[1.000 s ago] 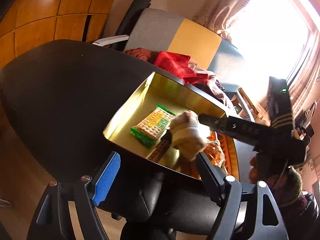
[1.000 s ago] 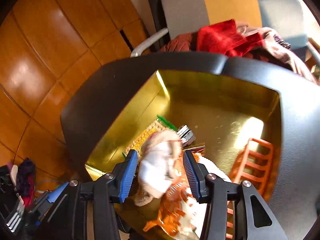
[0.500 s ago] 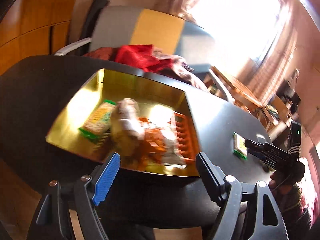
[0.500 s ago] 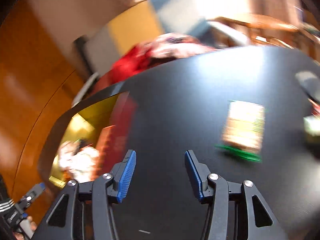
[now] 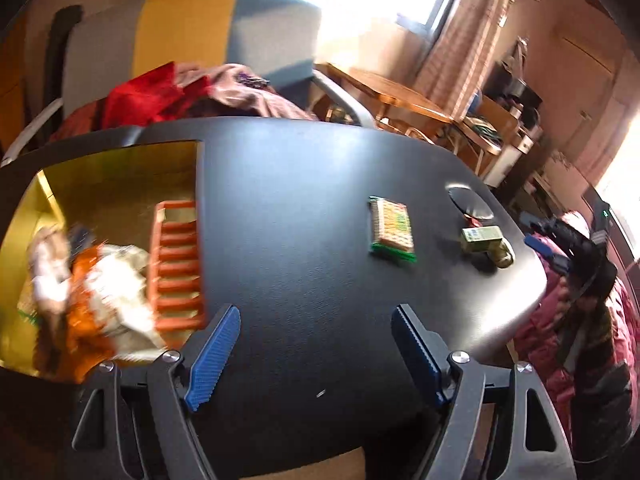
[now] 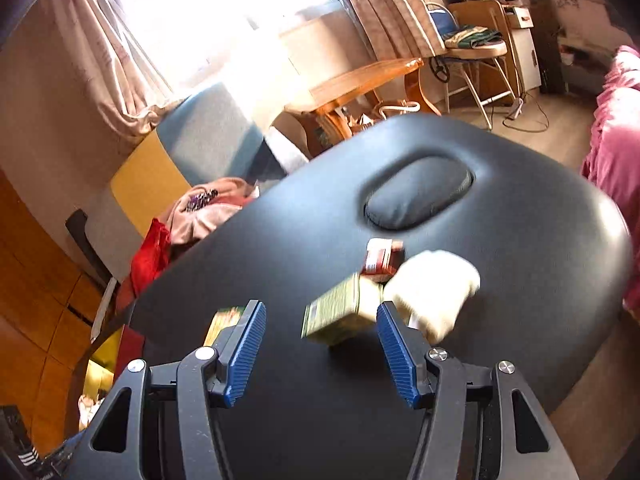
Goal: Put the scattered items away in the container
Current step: 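Grasp the WEIDAN cracker pack with the left tool while the right tool approaches the green juice box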
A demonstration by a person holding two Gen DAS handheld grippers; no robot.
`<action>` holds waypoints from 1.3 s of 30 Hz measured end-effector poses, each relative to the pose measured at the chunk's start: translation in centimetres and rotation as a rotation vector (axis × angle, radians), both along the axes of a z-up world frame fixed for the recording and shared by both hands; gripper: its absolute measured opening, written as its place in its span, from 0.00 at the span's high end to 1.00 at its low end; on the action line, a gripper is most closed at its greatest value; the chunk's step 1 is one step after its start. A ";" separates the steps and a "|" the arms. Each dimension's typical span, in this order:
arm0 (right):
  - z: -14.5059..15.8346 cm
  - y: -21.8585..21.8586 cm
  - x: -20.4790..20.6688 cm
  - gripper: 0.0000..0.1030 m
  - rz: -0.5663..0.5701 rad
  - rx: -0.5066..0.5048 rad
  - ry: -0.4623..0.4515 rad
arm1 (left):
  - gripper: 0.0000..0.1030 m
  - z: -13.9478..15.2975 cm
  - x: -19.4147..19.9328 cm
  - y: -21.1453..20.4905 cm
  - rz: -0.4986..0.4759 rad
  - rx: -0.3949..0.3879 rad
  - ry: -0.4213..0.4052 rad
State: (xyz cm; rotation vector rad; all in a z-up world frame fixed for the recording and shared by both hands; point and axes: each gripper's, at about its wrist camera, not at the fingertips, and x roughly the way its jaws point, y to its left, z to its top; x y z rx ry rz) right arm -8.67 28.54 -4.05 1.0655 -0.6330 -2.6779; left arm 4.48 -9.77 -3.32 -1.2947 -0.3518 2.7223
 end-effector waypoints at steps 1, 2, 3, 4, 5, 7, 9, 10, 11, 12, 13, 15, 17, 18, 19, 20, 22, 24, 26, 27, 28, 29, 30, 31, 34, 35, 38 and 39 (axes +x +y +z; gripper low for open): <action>-0.1 0.1 -1.2 0.42 -0.003 0.001 -0.001 | 0.23 0.1 -0.6 0.7 -0.016 -0.001 0.001; -0.4 0.1 -2.6 0.41 -0.006 0.000 -0.008 | 0.23 0.3 -1.1 1.4 -0.031 -0.002 0.004; -0.7 0.2 -3.6 0.41 -0.004 -0.005 -0.016 | 0.23 0.4 -1.7 2.0 -0.043 -0.006 0.007; -1.2 0.1 -4.4 0.41 0.009 -0.011 -0.029 | 0.23 0.5 -2.2 2.5 -0.053 -0.012 0.007; -1.7 -0.4 -5.3 0.40 0.026 -0.016 -0.044 | 0.23 0.4 -2.8 2.9 -0.060 -0.016 0.006; -2.9 -1.9 -6.6 0.40 0.072 -0.018 -0.080 | 0.23 0.3 -3.8 3.5 -0.069 -0.020 0.000; -3.8 -3.4 -6.3 0.40 0.128 -0.025 -0.111 | 0.23 0.2 -4.9 3.9 -0.077 -0.024 -0.007; -4.3 -4.0 -5.7 0.40 0.165 -0.055 -0.129 | 0.23 0.1 -5.4 4.1 -0.082 -0.028 -0.011; -4.9 -4.6 -4.9 0.40 0.203 -0.081 -0.146 | 0.23 0.0 -6.1 4.4 -0.087 -0.029 -0.015; -5.5 -5.3 -3.8 0.40 0.239 -0.104 -0.162 | 0.23 -0.1 -6.7 4.6 -0.092 -0.030 -0.020; -6.1 -6.0 -2.7 0.40 0.276 -0.127 -0.178 | 0.23 -0.3 -7.4 4.9 -0.101 -0.036 -0.023; -7.0 -6.9 -0.3 0.40 0.316 -0.121 -0.192 | 0.22 -0.7 -8.8 5.8 -0.131 -0.056 -0.029; -7.3 -7.2 1.6 0.40 0.315 -0.099 -0.185 | 0.22 -1.1 -10.2 6.8 -0.158 -0.075 -0.035; -7.2 -7.0 2.1 0.40 0.302 -0.085 -0.178 | 0.22 -1.3 -11.0 7.3 -0.170 -0.084 -0.039; -7.1 -6.6 2.5 0.40 0.287 -0.071 -0.171 | 0.22 -1.5 -11.8 7.8 -0.181 -0.092 -0.043; -7.0 -6.3 2.8 0.40 0.270 -0.057 -0.164 | 0.22 -1.7 -12.6 8.2 -0.190 -0.100 -0.045; -6.6 -5.7 3.0 0.39 0.236 -0.030 -0.151 | 0.22 -2.1 -13.9 9.2 -0.202 -0.114 -0.047; -6.2 -5.1 2.9 0.39 0.200 -0.005 -0.140 | 0.22 -2.5 -15.0 10.2 -0.222 -0.125 -0.052; -5.4 -4.3 3.0 0.39 0.157 0.037 -0.108 | 0.22 -3.0 -15.9 11.0 -0.234 -0.135 -0.058; -4.9 -3.8 3.0 0.39 0.132 0.057 -0.090 | 0.22 -3.3 -16.2 11.4 -0.239 -0.139 -0.061; -4.4 -3.1 3.1 0.39 0.106 0.075 -0.072 | 0.22 -3.6 -16.5 11.7 -0.248 -0.144 -0.067; -4.1 -2.5 3.0 0.39 0.081 0.091 -0.063 | 0.22 -4.0 -16.9 11.9 -0.253 -0.153 -0.075; -3.9 -1.8 2.9 0.39 0.058 0.107 -0.062 | 0.22 -4.3 -17.2 12.2 -0.254 -0.163 -0.081; -3.8 -1.2 2.7 0.39 0.033 0.119 -0.065 | 0.22 -4.7 -17.7 12.4 -0.257 -0.171 -0.087; -4.1 0.9 2.2 0.39 -0.036 0.118 -0.086 | 0.22 -5.7 -18.8 12.9 -0.258 -0.198 -0.097; -4.3 1.5 2.2 0.38 -0.057 0.112 -0.095 | 0.22 -6.0 -19.2 12.9 -0.257 -0.204 -0.102; -4.7 2.8 2.1 0.37 -0.092 0.093 -0.103 | 0.22 -7.1 -20.2 13.0 -0.249 -0.225 -0.122; -4.8 3.0 2.2 0.37 -0.096 0.093 -0.101 | 0.22 -7.4 -20.5 13.0 -0.248 -0.230 -0.126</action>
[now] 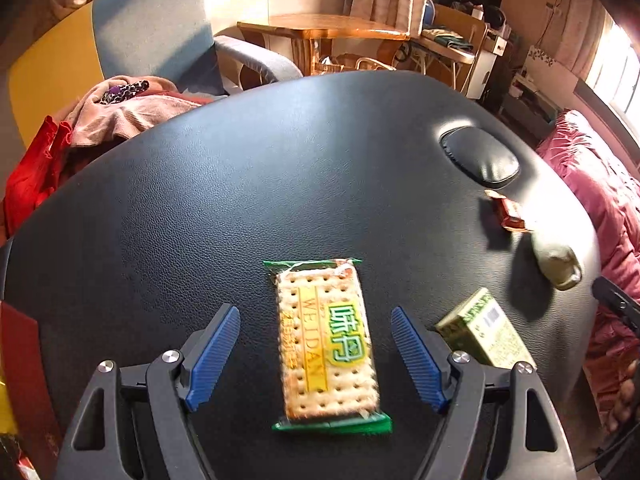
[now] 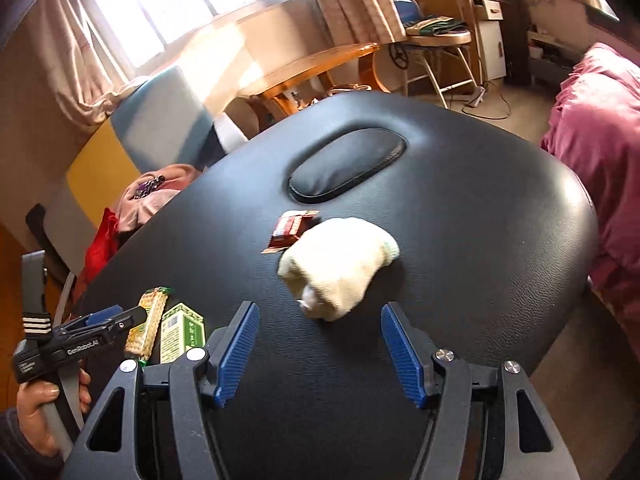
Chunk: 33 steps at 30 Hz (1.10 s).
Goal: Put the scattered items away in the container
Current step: 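Grasp the WEIDAN cracker pack with the left tool while the right tool approaches the green juice box, then lift the cracker pack with the left tool while the right tool grasps the green juice box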
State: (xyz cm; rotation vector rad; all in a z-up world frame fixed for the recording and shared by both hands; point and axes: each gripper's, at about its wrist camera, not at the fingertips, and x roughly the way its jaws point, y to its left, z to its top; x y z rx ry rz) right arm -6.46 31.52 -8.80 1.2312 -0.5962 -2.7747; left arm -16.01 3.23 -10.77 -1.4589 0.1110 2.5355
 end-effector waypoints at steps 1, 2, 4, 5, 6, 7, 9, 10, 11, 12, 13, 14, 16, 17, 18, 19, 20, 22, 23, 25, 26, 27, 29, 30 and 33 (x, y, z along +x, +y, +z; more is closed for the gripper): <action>0.0 0.1 0.1 0.37 0.000 0.000 0.002 | 0.22 -0.3 -0.2 0.1 0.000 -0.003 -0.002; 0.0 0.1 0.0 0.36 0.001 -0.001 0.005 | 0.22 -0.6 -0.4 0.1 0.000 -0.006 -0.003; 0.2 -0.3 -0.2 0.36 0.012 0.002 0.012 | 0.22 -1.1 -0.7 0.2 -0.002 -0.010 -0.010; 0.3 -0.6 -0.3 0.35 0.019 0.005 0.015 | 0.22 -1.4 -0.8 0.3 -0.006 -0.008 -0.019; 0.3 -0.9 -0.4 0.35 0.027 0.007 0.017 | 0.22 -1.6 -0.8 0.4 -0.009 -0.006 -0.028; 0.2 -1.2 -0.6 0.35 0.036 0.006 0.019 | 0.22 -1.9 -0.9 0.5 -0.011 -0.006 -0.035; 0.1 -2.0 -0.7 0.35 0.055 0.002 0.019 | 0.22 -2.2 -0.6 0.6 -0.016 -0.014 -0.020; 0.1 -2.5 -0.7 0.35 0.067 0.003 0.020 | 0.22 -2.2 -0.4 0.6 -0.018 -0.017 -0.013; 0.0 -2.9 -0.7 0.35 0.080 0.004 0.020 | 0.22 -2.2 -0.3 0.5 -0.017 -0.015 -0.009; 0.0 -3.4 -0.7 0.35 0.094 0.009 0.020 | 0.23 -2.2 -0.2 0.4 -0.015 -0.012 -0.007; -0.1 -4.0 -0.6 0.35 0.108 0.020 0.018 | 0.24 -2.2 0.0 0.2 -0.012 -0.010 -0.004; -0.2 -4.5 -0.6 0.35 0.123 0.031 0.015 | 0.26 -2.2 0.1 0.0 -0.008 -0.009 -0.001; -0.4 -5.5 -0.4 0.35 0.151 0.055 0.012 | 0.30 -2.2 0.4 -0.4 0.002 -0.007 0.005; -0.5 -5.9 -0.2 0.35 0.162 0.064 0.009 | 0.34 -2.1 0.5 -0.5 0.007 -0.008 0.005; -0.6 -6.3 -0.1 0.35 0.172 0.072 0.006 | 0.38 -2.1 0.7 -0.7 0.012 -0.009 0.005; -0.7 -6.7 0.0 0.35 0.184 0.073 0.002 | 0.42 -2.0 0.8 -0.9 0.016 -0.010 0.004; -0.8 -7.0 0.2 0.35 0.196 0.068 -0.004 | 0.48 -2.0 0.9 -1.1 0.018 -0.012 0.003; -0.9 -7.7 0.5 0.35 0.214 0.071 -0.011 | 0.51 -1.8 1.3 -1.6 0.022 -0.010 -0.003; -1.0 -8.0 0.7 0.35 0.223 0.073 -0.015 | 0.51 -1.8 1.6 -1.9 0.025 -0.011 -0.007; -1.2 -8.6 1.1 0.35 0.241 0.078 -0.022 | 0.51 -1.7 2.3 -2.4 0.033 -0.012 -0.012; -1.3 -9.0 1.3 0.35 0.249 0.085 -0.024 | 0.51 -1.7 2.7 -2.7 0.038 -0.009 -0.014; -1.3 -9.3 1.5 0.35 0.257 0.095 -0.026 | 0.52 -1.7 3.2 -3.1 0.044 -0.006 -0.016; -1.5 -9.9 1.8 0.35 0.276 0.107 -0.034 | 0.52 -1.7 4.5 -4.0 0.060 0.003 -0.020; -1.5 -10.2 1.9 0.35 0.285 0.113 -0.036 | 0.52 -1.7 5.3 -4.4 0.068 0.010 -0.025; -1.4 -11.0 2.3 0.35 0.307 0.125 -0.035 | 0.52 -1.6 8.1 -5.2 0.090 0.021 -0.030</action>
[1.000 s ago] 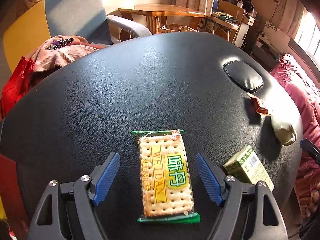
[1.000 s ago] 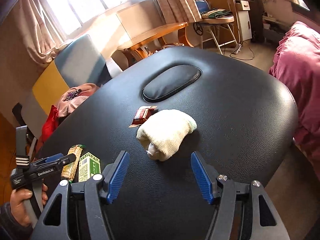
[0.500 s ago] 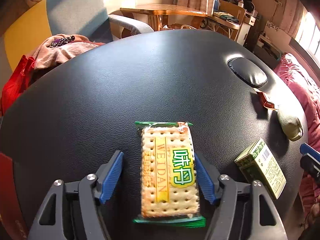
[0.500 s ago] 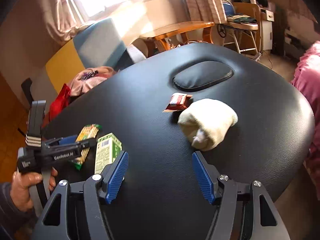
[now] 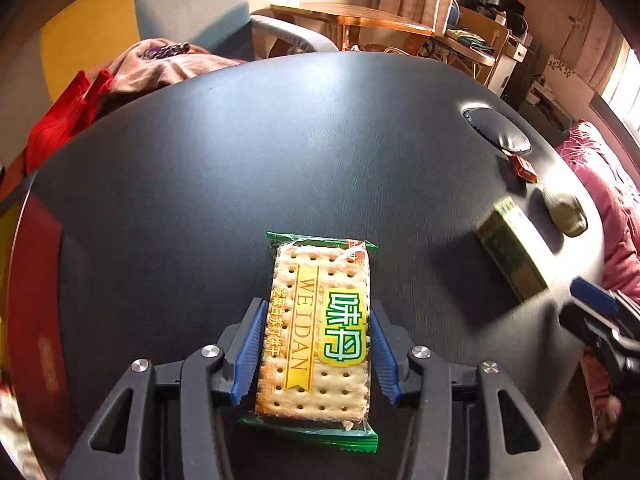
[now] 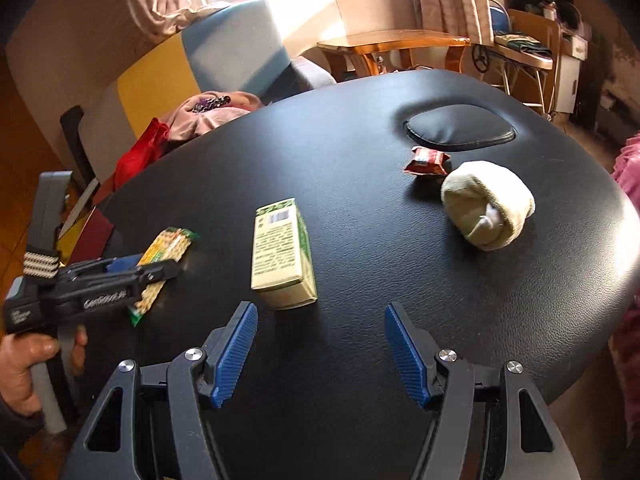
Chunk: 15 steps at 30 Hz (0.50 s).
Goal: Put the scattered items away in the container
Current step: 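Lift the cracker pack with the left tool while the right tool grasps the green juice box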
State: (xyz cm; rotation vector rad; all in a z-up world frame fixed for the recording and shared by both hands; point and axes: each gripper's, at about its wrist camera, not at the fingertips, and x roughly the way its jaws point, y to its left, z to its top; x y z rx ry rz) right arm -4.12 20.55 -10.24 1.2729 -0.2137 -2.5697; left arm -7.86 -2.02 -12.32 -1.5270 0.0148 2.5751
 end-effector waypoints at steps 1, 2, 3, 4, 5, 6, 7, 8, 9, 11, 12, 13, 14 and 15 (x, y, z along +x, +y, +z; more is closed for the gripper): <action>0.1 -0.2 0.1 0.35 0.010 -0.005 0.000 | 0.52 0.0 1.0 -0.3 0.007 0.002 0.000; 0.2 -0.4 0.2 0.35 0.020 -0.011 0.000 | 0.51 0.1 1.9 -0.5 0.015 0.009 0.001; 0.4 -0.7 0.2 0.36 0.028 -0.010 0.004 | 0.51 0.1 2.7 -0.8 0.023 0.016 0.002; 0.6 -0.9 0.2 0.36 0.034 -0.004 0.012 | 0.51 0.1 3.4 -1.1 0.031 0.022 0.003; 0.7 -1.2 -0.1 0.36 0.039 0.003 0.015 | 0.51 0.1 4.1 -1.3 0.038 0.028 0.004; 0.8 -1.5 -0.5 0.36 0.044 0.010 0.014 | 0.51 0.2 4.7 -1.5 0.046 0.034 0.005; 0.8 -1.7 -1.0 0.36 0.049 0.017 0.014 | 0.51 0.2 5.3 -1.7 0.050 0.038 0.007; 0.8 -2.0 -1.6 0.36 0.054 0.025 0.011 | 0.51 0.2 5.7 -1.8 0.050 0.038 0.011; 0.7 -2.2 -2.3 0.39 0.057 0.039 0.004 | 0.51 0.1 6.0 -1.9 0.051 0.040 0.015; 0.3 -2.8 -3.7 0.44 0.061 0.074 -0.014 | 0.50 0.1 6.3 -2.1 0.056 0.049 0.022; 0.1 -3.1 -4.4 0.47 0.062 0.088 -0.026 | 0.50 0.0 6.4 -2.1 0.059 0.055 0.022; -0.2 -3.3 -5.0 0.49 0.060 0.102 -0.036 | 0.50 0.0 6.3 -2.2 0.063 0.062 0.019; -0.4 -3.6 -5.5 0.53 0.061 0.118 -0.045 | 0.50 0.0 6.3 -2.3 0.066 0.070 0.016; -0.6 -3.9 -5.9 0.56 0.062 0.137 -0.052 | 0.50 0.0 6.2 -2.3 0.070 0.079 0.014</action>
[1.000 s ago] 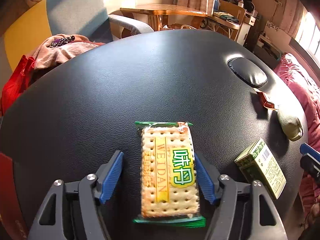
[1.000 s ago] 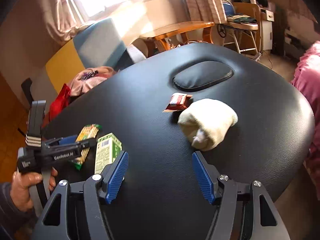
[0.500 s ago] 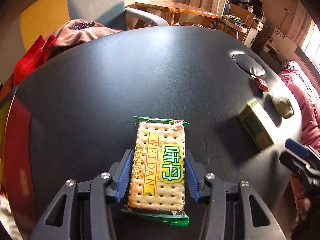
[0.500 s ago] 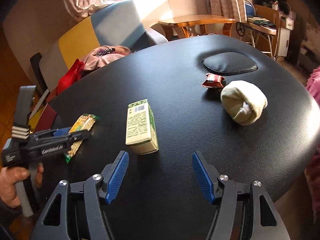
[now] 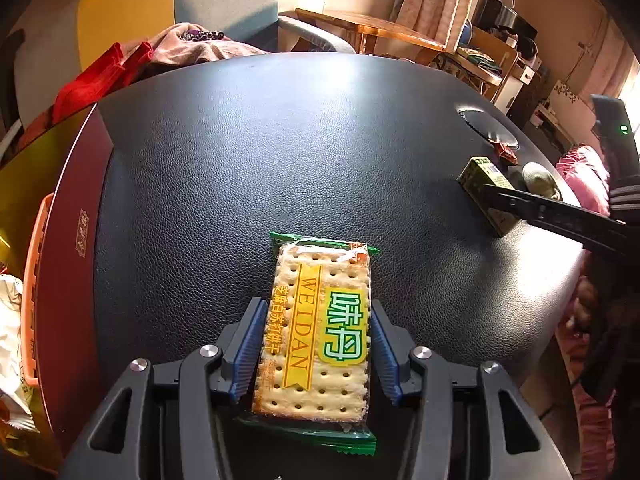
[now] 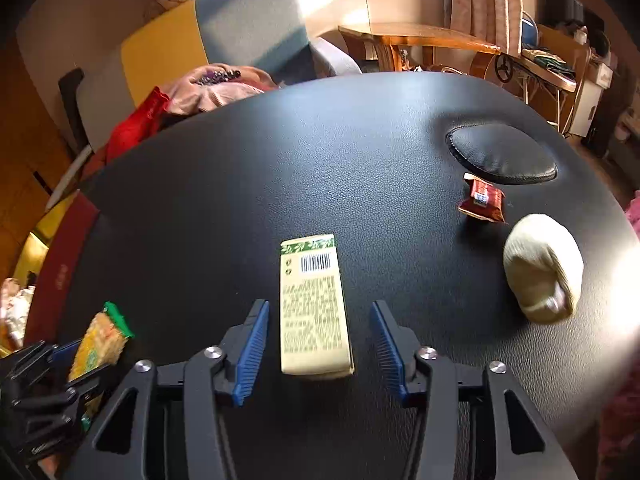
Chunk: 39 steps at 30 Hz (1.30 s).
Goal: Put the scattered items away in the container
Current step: 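Lift the cracker pack with the left tool while the right tool grasps the green juice box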
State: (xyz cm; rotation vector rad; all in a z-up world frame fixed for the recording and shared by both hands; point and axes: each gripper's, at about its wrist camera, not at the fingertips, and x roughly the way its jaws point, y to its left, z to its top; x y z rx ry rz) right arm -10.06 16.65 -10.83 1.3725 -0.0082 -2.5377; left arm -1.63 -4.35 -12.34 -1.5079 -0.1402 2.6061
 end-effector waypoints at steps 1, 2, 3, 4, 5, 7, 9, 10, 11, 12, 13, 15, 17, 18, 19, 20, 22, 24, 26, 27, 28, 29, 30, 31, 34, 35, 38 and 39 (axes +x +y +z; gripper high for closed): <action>-0.2 -0.3 -0.3 0.59 0.000 0.017 -0.006 | 0.50 0.0 0.0 -0.1 0.004 0.009 -0.001; -0.3 -0.5 -0.5 0.65 0.000 0.030 -0.009 | 0.50 -0.1 -0.1 -0.2 0.008 0.019 -0.003; -0.4 -0.7 -0.4 0.67 0.001 0.043 -0.004 | 0.50 -0.1 -0.1 -0.3 0.012 0.028 -0.003; -0.3 -0.9 -0.4 0.69 0.002 0.057 0.004 | 0.50 -0.1 -0.1 -0.3 0.016 0.036 -0.002; -0.3 -1.1 -0.2 0.69 0.002 0.069 0.010 | 0.50 -0.2 -0.1 -0.4 0.019 0.045 -0.002; -0.3 -1.4 0.2 0.70 -0.001 0.082 0.018 | 0.50 -0.3 0.0 -0.4 0.025 0.058 0.000; -0.2 -1.5 1.0 0.70 -0.002 0.069 0.015 | 0.50 -0.3 0.0 -0.3 0.023 0.054 0.003; -0.2 -1.6 1.4 0.70 0.000 0.060 0.014 | 0.50 -0.4 0.0 -0.1 0.021 0.044 0.006; -0.2 -1.8 2.0 0.70 0.004 0.052 0.013 | 0.49 -0.4 0.0 0.1 0.018 0.031 0.010; -0.1 -2.0 2.6 0.70 0.007 0.043 0.012 | 0.49 -0.4 0.1 0.3 0.015 0.019 0.015; -0.1 -2.2 3.2 0.70 0.011 0.033 0.012 | 0.49 -0.4 0.1 0.5 0.013 0.009 0.019; -0.2 -2.7 4.4 0.70 0.015 0.024 0.016 | 0.49 -0.4 0.1 0.6 0.011 0.002 0.025; -0.3 -2.9 5.3 0.70 0.005 0.005 0.018 | 0.49 -0.4 0.2 0.6 0.010 0.001 0.032; -0.4 -3.0 5.7 0.70 0.000 -0.002 0.020 | 0.49 -0.5 0.2 0.6 0.008 -0.002 0.037; -0.6 -3.0 6.0 0.70 -0.003 -0.005 0.023 | 0.49 -0.5 0.3 0.7 0.004 -0.009 0.041; -0.6 -3.0 6.2 0.69 -0.004 -0.009 0.026 | 0.49 -0.5 0.3 0.8 0.000 -0.016 0.046; -0.8 -2.7 6.2 0.68 -0.010 -0.029 0.018 | 0.49 -0.5 0.3 1.0 -0.004 -0.032 0.054; -0.9 -2.7 6.0 0.68 -0.006 -0.035 0.008 | 0.49 -0.5 0.3 1.2 -0.005 -0.044 0.058; -0.9 -2.7 6.0 0.68 -0.002 -0.030 0.002 | 0.49 -0.6 0.3 1.3 -0.007 -0.054 0.060; -0.9 -2.7 5.9 0.68 0.000 -0.028 0.000 | 0.49 -0.5 0.3 1.3 -0.008 -0.055 0.058; -0.9 -2.8 5.9 0.68 0.003 -0.025 -0.003 | 0.49 -0.5 0.2 1.3 -0.009 -0.058 0.056; -0.9 -2.8 5.9 0.68 0.005 -0.023 -0.005 | 0.49 -0.5 0.2 1.4 -0.010 -0.063 0.053; -0.9 -2.8 5.9 0.68 0.007 -0.021 -0.008 | 0.49 -0.5 0.1 1.5 -0.011 -0.069 0.049; -0.9 -2.8 5.8 0.68 0.009 -0.018 -0.011 | 0.48 -0.5 0.1 1.5 -0.012 -0.071 0.047; -0.9 -2.9 5.8 0.68 0.016 -0.011 -0.019 | 0.46 -0.5 -0.4 1.9 -0.013 -0.080 0.046; -0.9 -2.9 5.7 0.68 0.018 -0.009 -0.021 | 0.45 -0.5 -0.5 2.1 -0.014 -0.087 0.045; -0.9 -3.0 6.0 0.68 0.031 0.003 0.003 | 0.44 -0.5 -0.8 2.4 -0.007 -0.095 0.049; -1.0 -3.1 6.2 0.68 0.033 0.009 0.014 | 0.44 -0.5 -0.8 2.5 -0.003 -0.097 0.053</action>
